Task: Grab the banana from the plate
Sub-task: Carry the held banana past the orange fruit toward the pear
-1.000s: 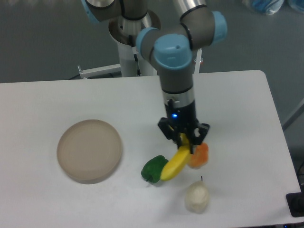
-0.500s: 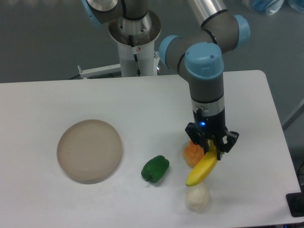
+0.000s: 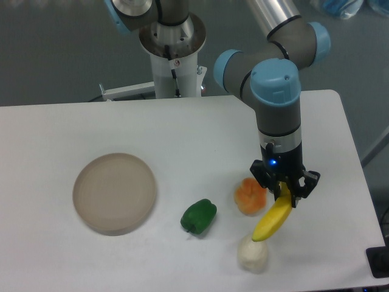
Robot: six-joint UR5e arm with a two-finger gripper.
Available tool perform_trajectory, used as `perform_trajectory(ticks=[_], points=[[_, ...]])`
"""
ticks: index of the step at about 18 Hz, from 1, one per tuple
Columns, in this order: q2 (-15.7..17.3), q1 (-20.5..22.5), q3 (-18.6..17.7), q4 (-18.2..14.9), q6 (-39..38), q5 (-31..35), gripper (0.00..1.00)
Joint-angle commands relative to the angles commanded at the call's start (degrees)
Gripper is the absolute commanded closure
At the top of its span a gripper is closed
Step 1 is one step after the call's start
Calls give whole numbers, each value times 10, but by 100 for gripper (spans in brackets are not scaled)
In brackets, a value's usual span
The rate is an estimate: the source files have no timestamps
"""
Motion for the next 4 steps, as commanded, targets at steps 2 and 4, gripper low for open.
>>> perform_trajectory(ticks=[2,4], points=[[-1,0,-1,0,-1,1,66],[0,-1,-2,0,-1,2,66]])
